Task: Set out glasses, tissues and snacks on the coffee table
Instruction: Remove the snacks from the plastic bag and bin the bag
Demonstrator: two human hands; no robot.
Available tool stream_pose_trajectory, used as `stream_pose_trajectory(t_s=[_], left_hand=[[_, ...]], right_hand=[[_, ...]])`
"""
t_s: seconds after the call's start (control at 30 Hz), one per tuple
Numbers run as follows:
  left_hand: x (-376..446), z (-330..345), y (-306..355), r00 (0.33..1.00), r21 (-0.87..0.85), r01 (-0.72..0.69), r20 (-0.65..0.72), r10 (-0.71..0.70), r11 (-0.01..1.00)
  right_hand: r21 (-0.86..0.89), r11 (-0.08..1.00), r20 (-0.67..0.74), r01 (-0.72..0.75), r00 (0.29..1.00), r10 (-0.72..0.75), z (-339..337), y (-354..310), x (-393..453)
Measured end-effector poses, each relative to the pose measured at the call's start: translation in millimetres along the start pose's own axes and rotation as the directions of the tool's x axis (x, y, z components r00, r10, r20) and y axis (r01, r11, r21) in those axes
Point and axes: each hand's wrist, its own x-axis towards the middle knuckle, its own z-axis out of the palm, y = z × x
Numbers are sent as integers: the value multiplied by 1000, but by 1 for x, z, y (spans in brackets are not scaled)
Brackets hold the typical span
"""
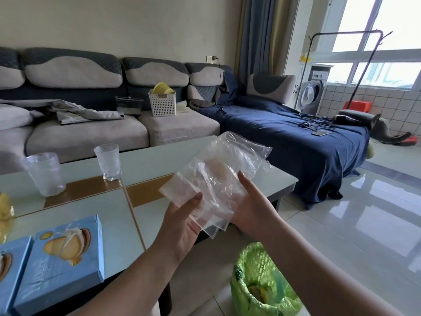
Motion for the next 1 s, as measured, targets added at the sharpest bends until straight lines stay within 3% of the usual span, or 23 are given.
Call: stream_pose_trajectory(t_s=[0.13,0.27,0.47,0.53,0.73,0.83,1.0], left_hand=[[1,-11,4,993,39,64,98,-67,997],[10,-24,11,991,232,67,99,-92,970],[29,2,-6,960,671,29,188,-208,741],[37,12,-31,957,725,3,198,-213,689],[52,28,-129,931,818,-1,211,-298,575],[61,26,-176,928,851,45,159,-338,523],[80,7,-228,927,919,110,43,-373,378]], right_hand=[[-39,997,-53,67,996,-69,-10,-5,-3],[-149,979,-62,136,987,-147,-31,-17,-23],[-466,867,-16,179,978,-210,-80,-32,-59],[-533,831,-30,160,978,-207,-103,-34,-71],[-673,739,-288,5,919,-269,-199,-17,-94],[-683,727,-392,-68,874,-287,-243,2,-88],[-714,687,-447,-132,841,-303,-299,44,-49]])
